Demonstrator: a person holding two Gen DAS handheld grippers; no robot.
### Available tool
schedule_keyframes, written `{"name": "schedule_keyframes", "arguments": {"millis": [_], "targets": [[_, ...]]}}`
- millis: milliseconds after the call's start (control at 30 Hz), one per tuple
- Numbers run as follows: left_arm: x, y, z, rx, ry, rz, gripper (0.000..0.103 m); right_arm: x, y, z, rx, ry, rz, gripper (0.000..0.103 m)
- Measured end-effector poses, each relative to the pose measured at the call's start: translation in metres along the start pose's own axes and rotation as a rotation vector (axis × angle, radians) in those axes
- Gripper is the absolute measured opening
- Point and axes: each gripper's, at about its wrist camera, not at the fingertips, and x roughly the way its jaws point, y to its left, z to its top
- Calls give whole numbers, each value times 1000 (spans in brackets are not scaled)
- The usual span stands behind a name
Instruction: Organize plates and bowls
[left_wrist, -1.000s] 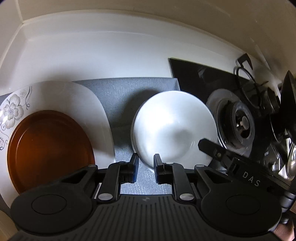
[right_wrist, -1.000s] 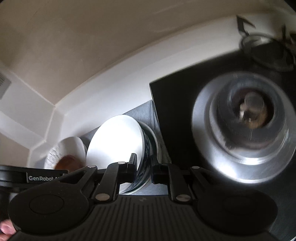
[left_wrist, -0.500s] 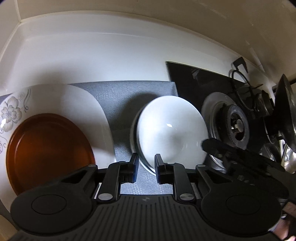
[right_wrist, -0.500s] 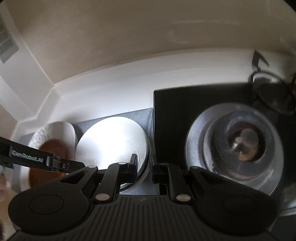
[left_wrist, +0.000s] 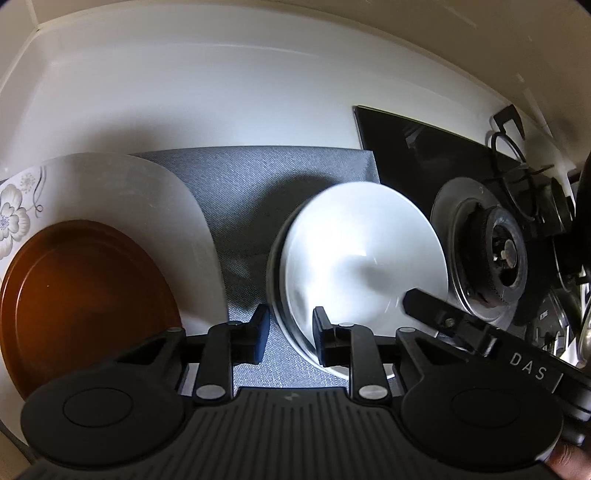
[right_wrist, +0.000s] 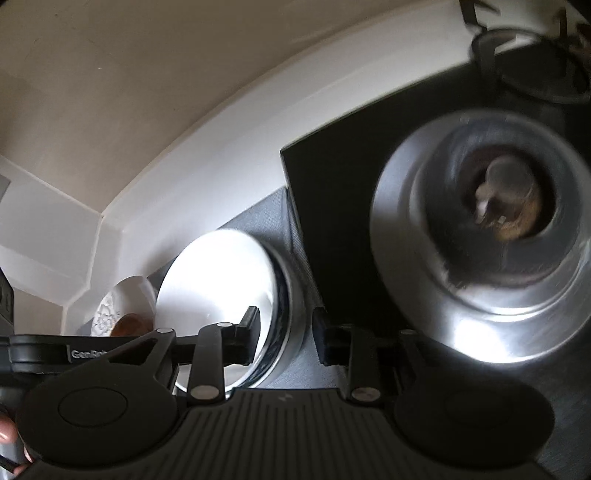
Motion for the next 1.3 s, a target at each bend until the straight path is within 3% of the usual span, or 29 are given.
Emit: {"name": "schedule_keyframes", "arguments": {"millis": [100, 367, 600, 833, 1300], "targets": [[0, 1, -3, -3, -6, 1, 27, 3, 4, -4, -25, 9, -12, 29], [-3, -10, -22, 20, 19, 35, 29, -4, 7, -10, -30, 25, -40, 25], [-6, -19, -48, 49, 8, 53, 31, -18, -2, -25, -60, 57, -23, 24], [0, -18, -42, 38, 11, 58, 31, -15, -4, -26, -24, 40, -13, 29], [-13, -19, -53, 54, -5, 52, 28, -23, -5, -43, 23, 13, -21, 25]]}}
